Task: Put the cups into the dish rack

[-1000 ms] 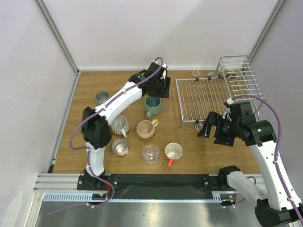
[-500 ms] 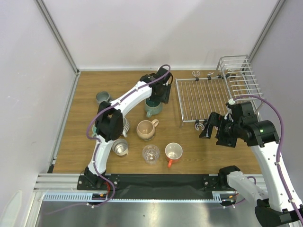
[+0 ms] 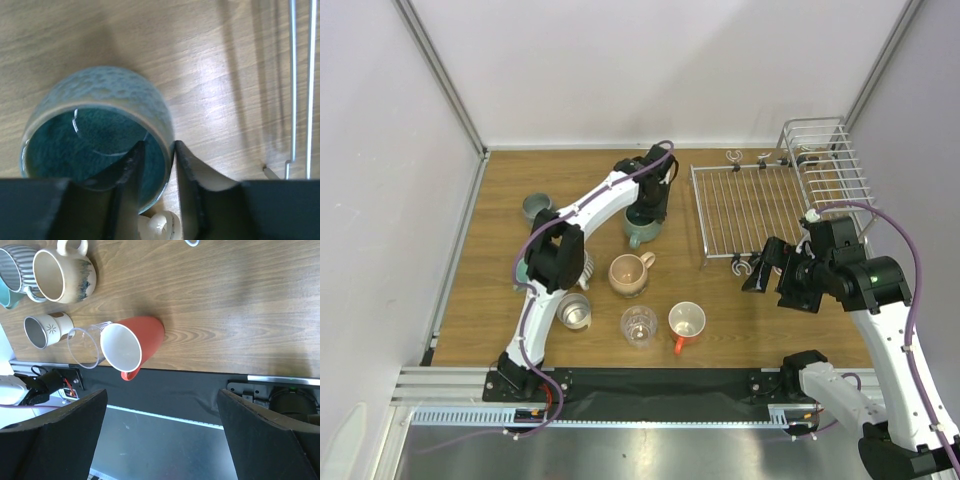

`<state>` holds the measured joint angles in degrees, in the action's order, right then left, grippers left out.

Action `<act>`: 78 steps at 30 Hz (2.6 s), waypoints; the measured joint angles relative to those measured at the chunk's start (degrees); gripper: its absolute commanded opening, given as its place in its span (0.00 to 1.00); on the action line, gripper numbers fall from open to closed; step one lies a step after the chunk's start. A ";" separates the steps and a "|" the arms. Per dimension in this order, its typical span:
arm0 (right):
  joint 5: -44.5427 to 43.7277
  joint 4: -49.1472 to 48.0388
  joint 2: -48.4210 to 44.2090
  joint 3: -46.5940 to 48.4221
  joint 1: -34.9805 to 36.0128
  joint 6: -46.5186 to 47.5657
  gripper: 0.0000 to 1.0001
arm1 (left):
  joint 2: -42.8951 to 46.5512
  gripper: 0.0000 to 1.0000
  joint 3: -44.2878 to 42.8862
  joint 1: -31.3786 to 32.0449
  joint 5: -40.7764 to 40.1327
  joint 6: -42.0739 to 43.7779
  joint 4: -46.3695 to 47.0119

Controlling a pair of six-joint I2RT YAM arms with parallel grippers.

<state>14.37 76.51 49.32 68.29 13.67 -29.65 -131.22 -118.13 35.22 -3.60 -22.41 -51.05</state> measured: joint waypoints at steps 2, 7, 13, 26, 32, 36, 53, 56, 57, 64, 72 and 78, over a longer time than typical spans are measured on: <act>0.02 0.00 0.02 0.00 0.00 -0.33 1.00 | -0.20 0.23 -0.44 -0.52 1.14 0.02 0.24; 0.09 -0.22 0.74 0.00 0.00 -0.76 1.00 | -1.20 0.00 -1.51 -1.46 4.79 0.15 0.98; 1.62 -2.05 3.41 0.00 0.00 -0.79 0.99 | -1.49 0.00 -2.60 -3.54 7.93 -0.13 0.20; 13.14 -23.45 8.85 0.07 0.02 -5.84 0.93 | 21.14 0.00 7.06 -7.52 23.12 -20.46 20.31; 21.18 -41.94 8.81 -1.16 0.48 -12.79 0.96 | 43.58 0.00 31.65 -5.95 28.26 -39.82 50.34; 24.35 -51.74 9.75 -1.88 2.93 -17.22 0.97 | 48.39 0.00 41.44 -4.07 29.14 -50.80 66.23; 27.02 -66.36 8.50 -5.01 8.70 -24.90 0.89 | 48.43 0.00 51.84 -0.17 26.18 -64.15 84.54; 27.06 -67.67 7.21 -6.16 8.90 -26.27 0.88 | 48.65 0.00 51.84 0.37 26.18 -64.85 85.83; 27.04 -67.91 7.06 -6.27 8.98 -26.40 0.88 | 48.74 0.00 51.84 0.52 26.21 -65.02 86.12; 26.56 -68.28 6.99 -6.32 9.14 -27.58 0.87 | 50.12 0.00 51.84 1.75 26.03 -65.66 86.77; 25.55 -70.25 7.45 -6.32 9.29 -28.94 0.78 | 52.02 0.00 51.82 3.21 25.49 -66.10 87.25; 24.85 -73.64 8.50 -6.56 10.29 -30.80 0.67 | 52.17 0.00 51.82 5.62 23.71 -66.79 89.15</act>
<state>39.22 2.87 57.82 61.73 23.97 -60.45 -79.05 -66.30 40.84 20.12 -89.21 38.11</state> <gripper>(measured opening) 0.696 0.040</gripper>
